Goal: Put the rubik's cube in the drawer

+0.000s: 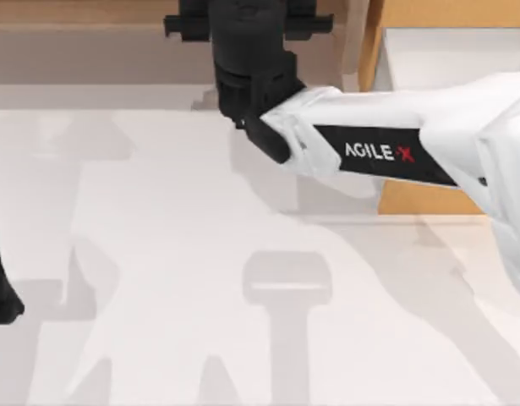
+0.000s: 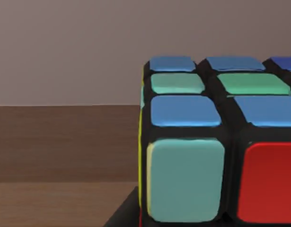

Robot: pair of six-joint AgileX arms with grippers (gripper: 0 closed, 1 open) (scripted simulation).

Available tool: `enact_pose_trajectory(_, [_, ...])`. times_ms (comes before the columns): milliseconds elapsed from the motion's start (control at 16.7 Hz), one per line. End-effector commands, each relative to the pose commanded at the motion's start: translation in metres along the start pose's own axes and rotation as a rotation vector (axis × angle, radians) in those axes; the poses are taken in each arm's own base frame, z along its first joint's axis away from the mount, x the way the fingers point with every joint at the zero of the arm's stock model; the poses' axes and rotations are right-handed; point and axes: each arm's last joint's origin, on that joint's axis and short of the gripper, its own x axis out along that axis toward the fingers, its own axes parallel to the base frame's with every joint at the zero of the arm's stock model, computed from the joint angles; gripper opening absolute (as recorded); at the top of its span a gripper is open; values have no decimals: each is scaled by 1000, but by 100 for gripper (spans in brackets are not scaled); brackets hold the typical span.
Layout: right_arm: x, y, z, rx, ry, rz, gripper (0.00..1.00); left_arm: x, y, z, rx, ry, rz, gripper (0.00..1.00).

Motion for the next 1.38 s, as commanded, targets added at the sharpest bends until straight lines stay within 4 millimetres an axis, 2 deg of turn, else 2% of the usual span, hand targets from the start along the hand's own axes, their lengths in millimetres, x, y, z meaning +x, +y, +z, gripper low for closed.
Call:
enact_pose_trajectory(180, [-8,12,18,56,-16,98,0,0,0,0,0,0,0,100])
enact_pose_trajectory(420, [-30,36,50,150,-12,325,0,0,0,0,0,0,0,100])
enact_pose_trajectory(600, [-53,52,87,233,3,530,0,0,0,0,0,0,0,100])
enact_pose_trajectory(780, [-75,57,132,307,33,725,0,0,0,0,0,0,0,100])
enact_pose_trajectory(960, [-91,50,176,352,89,879,0,0,0,0,0,0,0,100])
enact_pose_trajectory(1140, [-97,29,210,358,184,958,0,0,0,0,0,0,0,100])
enact_pose_trajectory(1260, [-94,8,223,339,277,954,0,0,0,0,0,0,0,100])
enact_pose_trajectory(1380, [-85,-16,227,308,388,904,0,0,0,0,0,0,0,100])
